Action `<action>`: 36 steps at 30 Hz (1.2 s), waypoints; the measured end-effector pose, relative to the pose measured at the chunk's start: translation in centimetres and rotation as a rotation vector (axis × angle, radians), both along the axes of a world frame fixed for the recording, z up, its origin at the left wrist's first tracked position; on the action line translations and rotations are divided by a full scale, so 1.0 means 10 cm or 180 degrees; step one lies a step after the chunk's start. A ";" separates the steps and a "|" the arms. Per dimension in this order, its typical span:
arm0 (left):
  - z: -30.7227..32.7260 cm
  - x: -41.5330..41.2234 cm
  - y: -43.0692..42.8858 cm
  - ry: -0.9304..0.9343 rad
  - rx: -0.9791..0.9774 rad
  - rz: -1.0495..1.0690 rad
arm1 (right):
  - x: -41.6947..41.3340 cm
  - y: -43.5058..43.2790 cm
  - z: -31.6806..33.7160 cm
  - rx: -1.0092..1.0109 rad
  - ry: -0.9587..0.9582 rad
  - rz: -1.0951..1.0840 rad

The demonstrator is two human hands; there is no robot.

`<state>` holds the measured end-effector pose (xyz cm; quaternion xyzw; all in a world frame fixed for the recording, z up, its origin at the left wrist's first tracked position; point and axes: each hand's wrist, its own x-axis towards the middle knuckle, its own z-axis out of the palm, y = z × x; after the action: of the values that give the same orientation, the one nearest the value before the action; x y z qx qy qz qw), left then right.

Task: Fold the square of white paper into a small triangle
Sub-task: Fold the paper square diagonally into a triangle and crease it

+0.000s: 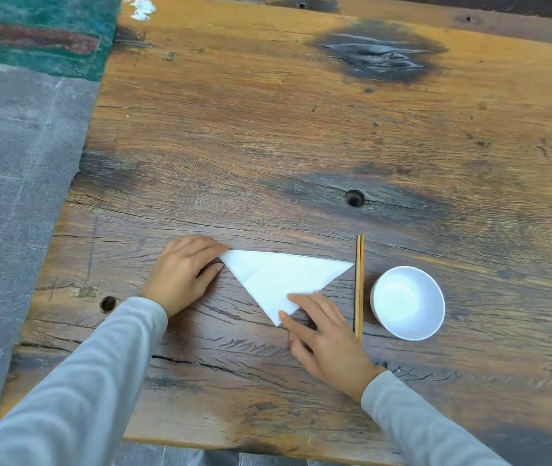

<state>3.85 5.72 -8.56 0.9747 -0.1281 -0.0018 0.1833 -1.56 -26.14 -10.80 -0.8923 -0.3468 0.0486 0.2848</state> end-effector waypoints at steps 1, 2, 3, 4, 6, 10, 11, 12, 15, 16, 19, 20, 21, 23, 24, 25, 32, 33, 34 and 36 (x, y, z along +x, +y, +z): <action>-0.02 0.01 0.01 -0.0138 -0.0003 -0.0020 | 0.00 0.00 -0.01 -0.0003 -0.0004 0.0006; -0.05 0.01 0.01 -0.0260 -0.0012 -0.0023 | 0.00 0.00 -0.01 -0.0009 -0.0006 0.0015; -0.06 0.01 0.01 -0.0369 -0.0023 -0.0016 | 0.01 -0.01 -0.02 -0.0016 -0.0006 0.0021; -0.08 0.01 0.02 -0.0475 -0.0030 -0.0002 | 0.01 -0.01 -0.02 -0.0023 -0.0005 0.0026; -0.11 0.00 0.03 -0.0649 -0.0008 0.0031 | 0.02 -0.02 -0.02 -0.0036 0.0001 0.0043; -0.13 -0.02 0.08 -0.0792 0.0063 0.0120 | 0.02 -0.02 -0.01 -0.0053 -0.0005 0.0060; -0.13 -0.02 0.10 -0.0815 0.0079 0.0149 | 0.01 -0.02 0.00 -0.0059 -0.0003 0.0057; -0.12 -0.03 0.10 -0.0827 0.0085 0.0177 | 0.01 -0.02 0.00 -0.0064 0.0004 0.0056; -0.11 -0.04 0.09 -0.0742 -0.0005 0.0193 | 0.01 -0.02 0.00 -0.0066 0.0011 0.0063; -0.10 -0.05 0.07 -0.0641 -0.0056 0.0128 | 0.02 -0.02 0.00 -0.0065 0.0011 0.0064; -0.11 -0.06 -0.02 -0.0428 -0.0137 -0.0071 | 0.02 -0.03 0.01 -0.0066 0.0012 0.0069; -0.12 -0.06 -0.05 -0.0434 -0.0154 -0.0041 | 0.02 -0.03 0.01 -0.0066 0.0013 0.0071; -0.13 -0.05 -0.06 -0.0474 -0.0165 0.0022 | 0.02 -0.03 0.01 -0.0064 0.0018 0.0074; -0.14 -0.04 -0.07 -0.0617 -0.0162 0.0075 | 0.02 -0.02 0.01 -0.0056 0.0028 0.0086; -0.15 -0.03 -0.06 -0.0696 -0.0148 0.0032 | 0.02 -0.03 0.01 -0.0051 0.0028 0.0093; -0.16 -0.03 -0.06 -0.0767 -0.0133 -0.0039 | 0.03 -0.03 0.01 -0.0044 0.0024 0.0099; -0.15 -0.05 0.02 -0.0840 -0.0057 -0.0238 | 0.03 -0.03 -0.01 -0.0033 0.0029 0.0105; -0.14 -0.05 0.02 -0.0840 -0.0035 -0.0266 | 0.03 -0.03 -0.01 -0.0037 0.0028 0.0105; -0.14 -0.05 0.02 -0.0838 -0.0022 -0.0282 | 0.03 -0.03 -0.01 -0.0043 0.0029 0.0106; -0.12 -0.05 0.00 -0.0822 -0.0044 -0.0218 | 0.03 -0.03 0.01 -0.0057 0.0037 0.0105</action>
<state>3.34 5.77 -9.78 0.9606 -0.1839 0.1183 0.1718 -1.31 -26.40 -10.72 -0.8887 -0.3594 0.0616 0.2779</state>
